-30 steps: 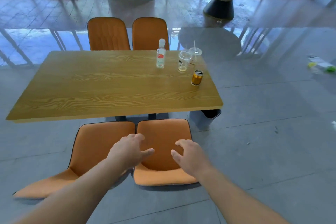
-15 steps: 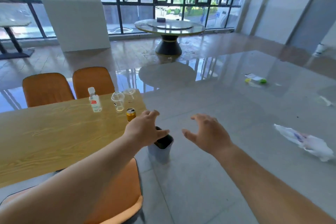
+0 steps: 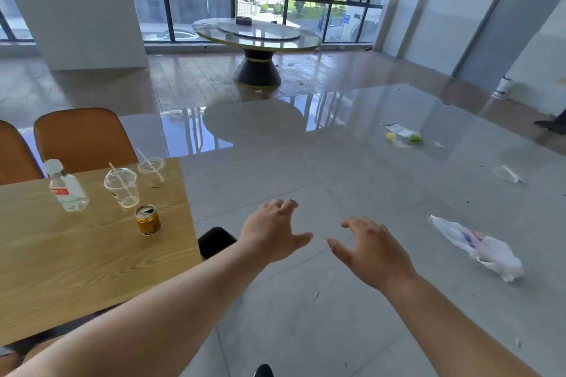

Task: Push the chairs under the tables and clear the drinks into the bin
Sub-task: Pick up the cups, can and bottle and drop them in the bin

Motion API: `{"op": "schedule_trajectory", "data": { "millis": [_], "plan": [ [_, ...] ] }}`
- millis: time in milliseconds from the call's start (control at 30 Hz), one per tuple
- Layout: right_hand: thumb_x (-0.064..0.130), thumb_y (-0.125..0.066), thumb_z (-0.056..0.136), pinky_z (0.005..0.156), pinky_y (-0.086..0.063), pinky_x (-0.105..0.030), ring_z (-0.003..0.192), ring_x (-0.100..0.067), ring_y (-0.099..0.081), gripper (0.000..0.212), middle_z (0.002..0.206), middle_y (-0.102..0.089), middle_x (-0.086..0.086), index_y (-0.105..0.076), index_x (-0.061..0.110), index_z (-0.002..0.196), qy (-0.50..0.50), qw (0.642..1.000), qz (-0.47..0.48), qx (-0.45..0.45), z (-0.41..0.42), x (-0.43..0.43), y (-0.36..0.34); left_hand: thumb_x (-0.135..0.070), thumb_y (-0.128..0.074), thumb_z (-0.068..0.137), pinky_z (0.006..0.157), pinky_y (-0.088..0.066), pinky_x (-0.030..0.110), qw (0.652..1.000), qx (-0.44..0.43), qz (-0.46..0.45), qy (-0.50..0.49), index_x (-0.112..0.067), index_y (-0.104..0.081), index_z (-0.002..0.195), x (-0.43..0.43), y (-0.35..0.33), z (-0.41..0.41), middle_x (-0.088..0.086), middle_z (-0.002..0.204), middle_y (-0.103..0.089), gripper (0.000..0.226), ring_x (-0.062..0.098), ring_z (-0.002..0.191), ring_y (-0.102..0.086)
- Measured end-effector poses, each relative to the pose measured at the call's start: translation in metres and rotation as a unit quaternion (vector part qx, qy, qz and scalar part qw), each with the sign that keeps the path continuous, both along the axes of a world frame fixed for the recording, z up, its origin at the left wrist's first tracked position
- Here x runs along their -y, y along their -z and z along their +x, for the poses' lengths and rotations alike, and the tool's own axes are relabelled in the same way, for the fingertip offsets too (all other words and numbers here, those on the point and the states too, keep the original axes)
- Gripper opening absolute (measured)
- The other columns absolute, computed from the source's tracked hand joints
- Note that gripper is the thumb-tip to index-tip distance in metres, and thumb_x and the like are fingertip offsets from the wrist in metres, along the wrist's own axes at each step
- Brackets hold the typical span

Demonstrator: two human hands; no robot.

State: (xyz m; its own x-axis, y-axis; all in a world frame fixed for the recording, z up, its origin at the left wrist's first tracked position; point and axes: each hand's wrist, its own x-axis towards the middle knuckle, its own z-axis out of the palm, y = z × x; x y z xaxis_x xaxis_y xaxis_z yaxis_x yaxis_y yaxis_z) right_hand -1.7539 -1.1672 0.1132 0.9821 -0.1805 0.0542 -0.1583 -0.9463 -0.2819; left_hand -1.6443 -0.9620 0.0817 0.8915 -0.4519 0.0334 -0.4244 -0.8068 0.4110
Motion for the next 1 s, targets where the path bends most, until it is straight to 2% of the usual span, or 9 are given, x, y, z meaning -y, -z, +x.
{"op": "schedule_trajectory", "data": {
  "millis": [100,233,333,467,633,767,900,1000],
  "plan": [
    [0.080,-0.044,0.084,0.093,-0.049,-0.039,0.121,-0.022,-0.053,0.073,0.130,-0.061,0.004,-0.058,0.027,0.132,0.009,0.999,-0.021,-0.037,0.052,0.041,0.005,-0.079,-0.057,0.078,0.101,-0.045,0.041,1.000,-0.022,-0.009,0.000,-0.032,-0.041,0.145,0.038,0.021,0.058,-0.004,0.144,-0.051,0.084,0.022,0.132,-0.045],
    [0.077,-0.049,0.085,0.094,-0.049,-0.040,0.123,-0.023,-0.052,0.071,0.132,-0.061,0.003,-0.057,0.027,0.134,0.023,0.997,-0.053,-0.058,0.127,0.098,-0.013,-0.077,-0.059,0.079,0.102,-0.044,0.040,0.998,-0.062,-0.007,-0.009,-0.031,-0.039,0.148,0.081,0.028,0.137,-0.003,0.145,-0.049,0.085,0.024,0.133,-0.044],
    [0.073,-0.050,0.084,0.094,-0.048,-0.042,0.120,-0.028,-0.053,0.070,0.132,-0.061,-0.002,-0.058,0.024,0.134,0.031,0.996,-0.075,-0.024,0.190,0.137,-0.040,-0.076,-0.059,0.080,0.101,-0.045,0.040,0.999,-0.044,-0.009,-0.016,-0.030,-0.039,0.148,0.111,0.011,0.199,-0.003,0.146,-0.049,0.084,0.023,0.133,-0.043],
    [0.067,-0.053,0.087,0.092,-0.050,-0.045,0.116,-0.032,-0.055,0.065,0.127,-0.063,-0.006,-0.060,0.020,0.132,0.022,0.998,-0.048,0.023,0.262,0.166,-0.060,-0.076,-0.059,0.080,0.101,-0.046,0.041,1.000,-0.011,-0.007,-0.025,-0.031,-0.040,0.147,0.145,-0.020,0.269,-0.003,0.146,-0.049,0.083,0.023,0.133,-0.044],
    [0.060,-0.059,0.091,0.096,-0.047,-0.042,0.122,-0.029,-0.052,0.058,0.131,-0.062,-0.005,-0.058,0.021,0.135,-0.051,0.998,-0.036,0.031,0.369,0.184,-0.050,-0.075,-0.059,0.080,0.102,-0.045,0.041,0.997,0.002,-0.004,-0.076,-0.031,-0.040,0.146,0.154,-0.030,0.351,-0.004,0.147,-0.047,0.082,0.023,0.134,-0.043],
    [0.061,-0.061,0.090,0.098,-0.047,-0.041,0.125,-0.029,-0.053,0.060,0.135,-0.062,-0.004,-0.058,0.023,0.137,-0.136,0.990,-0.008,0.030,0.474,0.185,-0.029,-0.073,-0.060,0.082,0.104,-0.045,0.042,0.984,-0.029,0.009,-0.173,-0.029,-0.039,0.147,0.131,-0.013,0.405,-0.003,0.149,-0.045,0.081,0.023,0.135,-0.042],
    [0.059,-0.063,0.090,0.104,-0.043,-0.041,0.130,-0.026,-0.051,0.063,0.138,-0.060,-0.004,-0.057,0.021,0.139,-0.248,0.968,0.021,0.007,0.581,0.163,-0.013,-0.071,-0.057,0.087,0.107,-0.044,0.044,0.952,-0.075,0.039,-0.294,-0.024,-0.033,0.151,0.095,-0.003,0.437,0.003,0.151,-0.042,0.083,0.026,0.135,-0.044],
    [0.059,-0.064,0.091,0.104,-0.042,-0.041,0.131,-0.027,-0.050,0.064,0.139,-0.059,-0.005,-0.055,0.021,0.140,-0.345,0.938,0.013,-0.020,0.643,0.118,-0.005,-0.071,-0.055,0.088,0.109,-0.041,0.043,0.911,-0.108,0.049,-0.395,-0.025,-0.029,0.153,0.058,0.001,0.435,0.003,0.154,-0.040,0.084,0.026,0.139,-0.040]
  ]
}}
